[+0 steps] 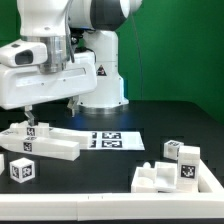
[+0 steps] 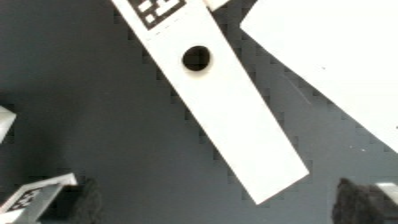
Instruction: Assemble chair
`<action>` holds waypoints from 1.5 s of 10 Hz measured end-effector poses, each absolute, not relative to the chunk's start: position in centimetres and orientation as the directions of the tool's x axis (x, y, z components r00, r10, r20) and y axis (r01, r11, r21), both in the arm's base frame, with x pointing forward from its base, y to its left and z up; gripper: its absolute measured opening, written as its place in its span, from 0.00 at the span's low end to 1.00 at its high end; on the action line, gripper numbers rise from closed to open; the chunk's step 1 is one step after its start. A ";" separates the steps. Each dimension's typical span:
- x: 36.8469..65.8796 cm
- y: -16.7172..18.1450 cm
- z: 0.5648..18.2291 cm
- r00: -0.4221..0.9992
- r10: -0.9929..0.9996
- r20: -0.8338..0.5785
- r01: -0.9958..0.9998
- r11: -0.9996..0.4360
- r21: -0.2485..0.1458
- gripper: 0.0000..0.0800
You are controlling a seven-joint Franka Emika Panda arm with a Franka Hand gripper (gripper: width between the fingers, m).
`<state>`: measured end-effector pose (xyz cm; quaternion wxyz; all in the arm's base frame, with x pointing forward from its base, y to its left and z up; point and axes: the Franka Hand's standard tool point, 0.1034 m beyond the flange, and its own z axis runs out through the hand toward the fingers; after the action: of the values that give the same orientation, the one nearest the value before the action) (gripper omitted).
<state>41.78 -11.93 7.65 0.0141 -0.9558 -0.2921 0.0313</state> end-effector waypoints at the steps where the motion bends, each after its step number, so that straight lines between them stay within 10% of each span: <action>1: 41.8 -11.9 7.6 0.827 0.560 -0.052 0.558 -0.829 -0.046 0.81; 14: 34.7 -16.6 3.7 0.691 0.719 -0.081 0.718 -0.695 -0.042 0.81; 15: 34.7 -16.6 3.7 0.691 0.718 -0.081 0.718 -0.695 -0.043 0.64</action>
Offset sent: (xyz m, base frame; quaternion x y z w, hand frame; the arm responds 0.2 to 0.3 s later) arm -0.0679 -0.0307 -0.0223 0.0032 0.0009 -0.1106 0.9939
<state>34.69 -16.62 3.74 0.0037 -0.9195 -0.3904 0.0457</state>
